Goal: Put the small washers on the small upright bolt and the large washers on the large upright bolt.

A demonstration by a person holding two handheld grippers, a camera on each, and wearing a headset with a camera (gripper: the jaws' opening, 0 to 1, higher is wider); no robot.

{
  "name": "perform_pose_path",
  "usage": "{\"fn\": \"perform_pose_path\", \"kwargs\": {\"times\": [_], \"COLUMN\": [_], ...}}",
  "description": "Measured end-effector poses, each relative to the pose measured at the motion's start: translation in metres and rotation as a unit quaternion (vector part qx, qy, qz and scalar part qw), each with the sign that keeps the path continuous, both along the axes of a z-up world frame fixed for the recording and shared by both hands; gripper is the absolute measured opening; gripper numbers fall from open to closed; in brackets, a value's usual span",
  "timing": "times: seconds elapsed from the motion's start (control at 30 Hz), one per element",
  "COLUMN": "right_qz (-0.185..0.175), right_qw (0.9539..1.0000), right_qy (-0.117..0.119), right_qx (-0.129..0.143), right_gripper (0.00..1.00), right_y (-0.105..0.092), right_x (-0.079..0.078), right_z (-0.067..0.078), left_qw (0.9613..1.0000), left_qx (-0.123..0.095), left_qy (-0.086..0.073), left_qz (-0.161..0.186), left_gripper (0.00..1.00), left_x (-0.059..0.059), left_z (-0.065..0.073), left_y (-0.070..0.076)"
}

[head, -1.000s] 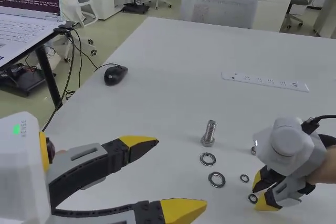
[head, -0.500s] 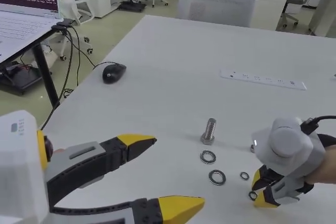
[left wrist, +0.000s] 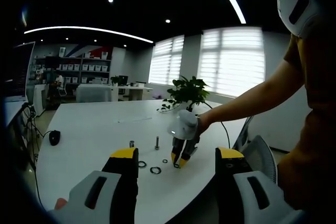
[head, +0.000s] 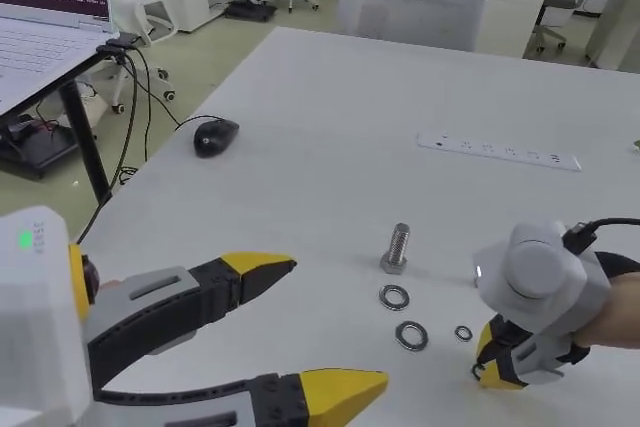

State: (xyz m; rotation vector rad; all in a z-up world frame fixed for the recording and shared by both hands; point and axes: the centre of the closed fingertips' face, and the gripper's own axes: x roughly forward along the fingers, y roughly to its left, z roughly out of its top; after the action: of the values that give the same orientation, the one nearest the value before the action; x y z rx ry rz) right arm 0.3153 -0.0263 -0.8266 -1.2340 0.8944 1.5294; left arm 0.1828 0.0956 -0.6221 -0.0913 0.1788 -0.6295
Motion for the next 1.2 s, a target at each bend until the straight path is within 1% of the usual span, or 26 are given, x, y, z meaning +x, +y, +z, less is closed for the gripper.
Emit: {"fn": "perform_pose_path", "kwargs": {"times": [0.07, 0.23, 0.3, 0.37, 0.4, 0.53, 0.73, 0.83, 0.97, 1.13, 1.17, 1.2], "right_qz": [0.001, -0.010, -0.005, -0.001, -0.001, -0.001, 0.001, -0.004, -0.007, -0.011, -0.014, -0.017], "right_qw": [1.0000, 0.9999, 1.0000, 1.0000, 1.0000, 0.9999, 0.9999, 0.9998, 0.9996, 0.9986, 0.9982, 0.9980], "right_qy": [0.000, 0.005, 0.004, 0.006, 0.005, 0.004, -0.009, -0.011, -0.026, -0.049, -0.055, -0.057], "right_qx": [0.000, 0.006, 0.007, 0.001, 0.001, 0.010, 0.011, 0.013, 0.013, 0.016, 0.019, 0.021], "right_gripper": [0.12, 0.12, 0.12, 0.12, 0.12, 0.12, 0.12, 0.12, 0.12, 0.12, 0.12, 0.12], "right_y": [0.000, 0.000, 0.000, -0.002, -0.002, 0.001, -0.003, -0.006, -0.010, -0.010, -0.008, -0.007], "right_x": [0.000, 0.001, 0.000, -0.001, -0.001, 0.004, 0.019, 0.025, 0.040, 0.064, 0.070, 0.074], "right_z": [0.000, 0.000, 0.000, 0.001, 0.002, 0.014, 0.030, 0.037, 0.049, 0.072, 0.079, 0.082], "left_qw": [1.0000, 1.0000, 1.0000, 1.0000, 1.0000, 1.0000, 1.0000, 1.0000, 1.0000, 1.0000, 1.0000, 1.0000], "left_qx": [0.001, 0.001, 0.002, 0.002, 0.002, 0.003, 0.003, 0.003, 0.002, 0.003, 0.003, 0.002], "left_qy": [0.000, 0.002, 0.003, 0.003, 0.004, 0.004, 0.004, 0.005, 0.005, 0.004, 0.004, 0.004], "left_qz": [0.001, 0.002, 0.002, 0.001, 0.001, 0.003, 0.002, 0.001, -0.001, -0.003, -0.004, -0.005], "left_gripper": [0.58, 0.58, 0.58, 0.58, 0.58, 0.58, 0.58, 0.58, 0.58, 0.58, 0.58, 0.58], "left_x": [0.000, -0.001, -0.001, 0.000, 0.000, 0.001, 0.002, 0.003, 0.004, 0.008, 0.008, 0.009], "left_z": [0.000, -0.002, -0.002, -0.002, -0.002, -0.001, -0.002, -0.002, -0.002, -0.002, -0.001, -0.001], "left_y": [0.000, -0.002, -0.002, -0.003, -0.003, -0.004, -0.006, -0.007, -0.009, -0.011, -0.011, -0.011]}}
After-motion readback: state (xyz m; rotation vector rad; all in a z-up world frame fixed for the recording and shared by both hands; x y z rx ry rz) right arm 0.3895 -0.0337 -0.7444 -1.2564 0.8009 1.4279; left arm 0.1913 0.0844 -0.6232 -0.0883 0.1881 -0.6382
